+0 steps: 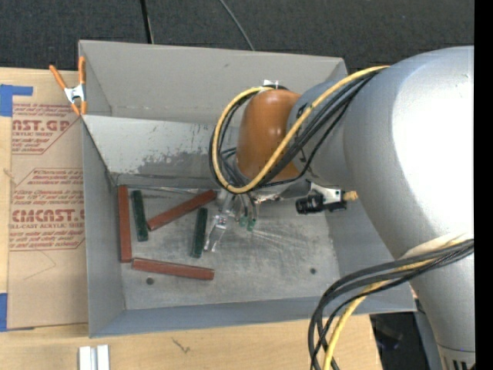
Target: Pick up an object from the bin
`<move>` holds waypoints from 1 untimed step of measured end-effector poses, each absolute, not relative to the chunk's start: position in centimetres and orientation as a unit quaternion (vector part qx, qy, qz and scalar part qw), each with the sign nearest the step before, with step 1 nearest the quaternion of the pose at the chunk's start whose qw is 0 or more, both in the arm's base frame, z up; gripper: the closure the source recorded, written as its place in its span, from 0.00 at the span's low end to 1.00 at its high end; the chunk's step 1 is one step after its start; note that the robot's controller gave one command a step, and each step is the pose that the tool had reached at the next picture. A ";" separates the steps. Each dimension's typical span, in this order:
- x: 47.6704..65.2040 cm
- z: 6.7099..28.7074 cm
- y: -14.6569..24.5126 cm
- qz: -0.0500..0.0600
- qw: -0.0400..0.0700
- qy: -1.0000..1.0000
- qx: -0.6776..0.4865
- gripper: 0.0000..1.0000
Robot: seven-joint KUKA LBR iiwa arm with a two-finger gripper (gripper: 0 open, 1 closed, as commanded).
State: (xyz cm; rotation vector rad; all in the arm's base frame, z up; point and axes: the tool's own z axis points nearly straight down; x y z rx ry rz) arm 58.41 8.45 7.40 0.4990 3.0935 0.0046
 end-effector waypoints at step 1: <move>58.4 7.4 8.5 0.002 0.004 0.987 0.159 0.00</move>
Offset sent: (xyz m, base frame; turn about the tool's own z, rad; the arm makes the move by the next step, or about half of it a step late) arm 0.0099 0.0577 -0.0040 -0.1554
